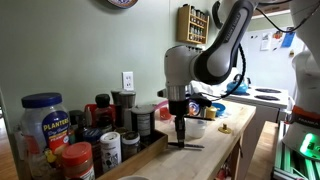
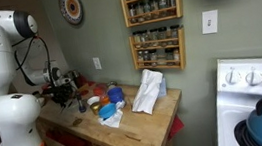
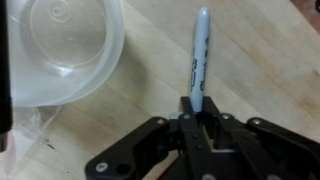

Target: Put the pen and the sharpie on top of the container

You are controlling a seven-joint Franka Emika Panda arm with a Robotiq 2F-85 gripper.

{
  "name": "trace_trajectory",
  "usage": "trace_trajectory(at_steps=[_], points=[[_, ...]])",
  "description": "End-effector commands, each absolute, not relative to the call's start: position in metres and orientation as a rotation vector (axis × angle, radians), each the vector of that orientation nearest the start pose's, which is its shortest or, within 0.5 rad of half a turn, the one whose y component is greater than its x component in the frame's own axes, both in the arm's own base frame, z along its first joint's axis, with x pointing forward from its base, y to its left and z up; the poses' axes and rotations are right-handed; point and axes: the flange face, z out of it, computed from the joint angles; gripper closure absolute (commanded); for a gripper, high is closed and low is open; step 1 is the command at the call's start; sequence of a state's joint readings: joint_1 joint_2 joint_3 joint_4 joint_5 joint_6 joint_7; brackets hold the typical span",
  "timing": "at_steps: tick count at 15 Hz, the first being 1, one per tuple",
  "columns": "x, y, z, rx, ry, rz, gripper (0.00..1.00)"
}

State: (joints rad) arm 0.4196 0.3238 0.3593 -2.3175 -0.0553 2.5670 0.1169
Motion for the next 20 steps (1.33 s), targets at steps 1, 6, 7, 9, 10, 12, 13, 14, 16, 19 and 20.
trace_trajectory(at_steps=[1, 6, 7, 9, 10, 12, 13, 14, 16, 19, 20], points=[[0.354, 0.362, 0.232, -2.911, -1.007, 0.131, 0.96], [0.343, 0.353, 0.269, -2.949, -0.999, 0.089, 0.96], [0.34, 0.35, 0.278, -2.955, -0.986, 0.066, 0.96], [0.335, 0.341, 0.292, -2.983, -0.973, 0.038, 0.96], [0.333, 0.334, 0.298, -3.008, -0.959, 0.021, 0.96], [0.328, 0.322, 0.304, -3.05, -0.96, -0.016, 0.96], [0.327, 0.316, 0.306, -3.063, -0.95, -0.026, 0.96], [0.325, 0.31, 0.306, -3.083, -0.936, -0.028, 0.96], [0.324, 0.3, 0.306, -3.109, -0.931, -0.057, 0.96], [0.327, 0.291, 0.303, -3.143, -0.938, -0.083, 0.96], [0.329, 0.289, 0.302, -3.15, -0.943, -0.091, 0.96]])
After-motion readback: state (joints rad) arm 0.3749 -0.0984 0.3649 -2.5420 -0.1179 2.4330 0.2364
